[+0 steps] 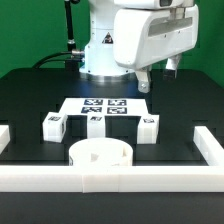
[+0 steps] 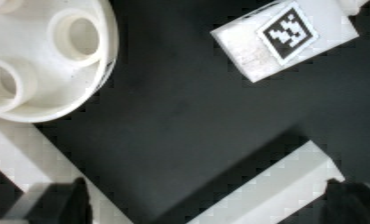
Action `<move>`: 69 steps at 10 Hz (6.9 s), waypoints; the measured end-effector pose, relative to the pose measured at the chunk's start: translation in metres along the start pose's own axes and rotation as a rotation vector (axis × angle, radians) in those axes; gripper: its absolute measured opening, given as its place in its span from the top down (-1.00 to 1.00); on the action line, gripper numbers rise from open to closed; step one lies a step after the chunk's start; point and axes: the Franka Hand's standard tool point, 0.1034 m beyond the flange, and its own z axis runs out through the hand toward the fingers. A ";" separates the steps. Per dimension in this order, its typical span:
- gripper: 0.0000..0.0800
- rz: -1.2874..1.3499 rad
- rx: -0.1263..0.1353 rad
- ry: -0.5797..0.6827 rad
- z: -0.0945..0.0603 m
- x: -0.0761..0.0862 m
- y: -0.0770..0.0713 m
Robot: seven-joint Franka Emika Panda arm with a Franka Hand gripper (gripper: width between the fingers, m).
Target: Assemble stool
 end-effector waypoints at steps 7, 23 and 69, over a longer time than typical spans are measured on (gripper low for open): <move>-0.62 -0.120 -0.005 0.010 0.023 -0.031 0.017; -0.62 -0.344 -0.013 0.049 0.105 -0.064 0.063; -0.62 -0.175 -0.013 0.050 0.062 -0.042 0.025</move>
Offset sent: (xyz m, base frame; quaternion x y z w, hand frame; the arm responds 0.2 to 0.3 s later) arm 0.0000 0.0000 0.0000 0.0000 0.0000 0.0000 1.0000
